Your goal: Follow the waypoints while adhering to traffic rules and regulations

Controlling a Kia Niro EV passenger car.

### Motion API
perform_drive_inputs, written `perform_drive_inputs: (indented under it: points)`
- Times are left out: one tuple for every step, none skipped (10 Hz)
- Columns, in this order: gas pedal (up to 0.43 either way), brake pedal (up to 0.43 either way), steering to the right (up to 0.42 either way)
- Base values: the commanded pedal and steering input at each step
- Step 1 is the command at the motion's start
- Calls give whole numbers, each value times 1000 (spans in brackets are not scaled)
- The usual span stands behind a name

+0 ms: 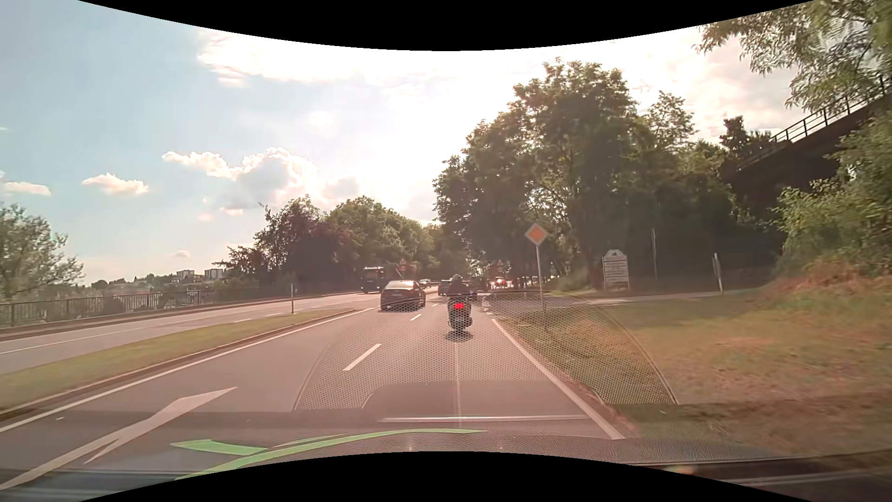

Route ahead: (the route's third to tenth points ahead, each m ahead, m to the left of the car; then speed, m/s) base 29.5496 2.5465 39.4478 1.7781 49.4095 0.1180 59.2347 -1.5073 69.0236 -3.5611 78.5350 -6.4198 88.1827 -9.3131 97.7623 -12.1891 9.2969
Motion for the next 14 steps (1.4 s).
perform_drive_inputs:
  points:
    - [0, 0, 8]
    - [0, 0, 8]
    - [0, 0, 8]
    - [0, 0, 8]
    - [0, 0, 9]
    - [0, 0, 8]
    - [0, 0, 8]
    - [0, 0, 9]
    - [0, 0, 9]
    - [0, 0, 9]
    - [8, 0, 9]
    - [28, 0, 9]
    - [39, 0, 10]
    - [47, 0, 11]
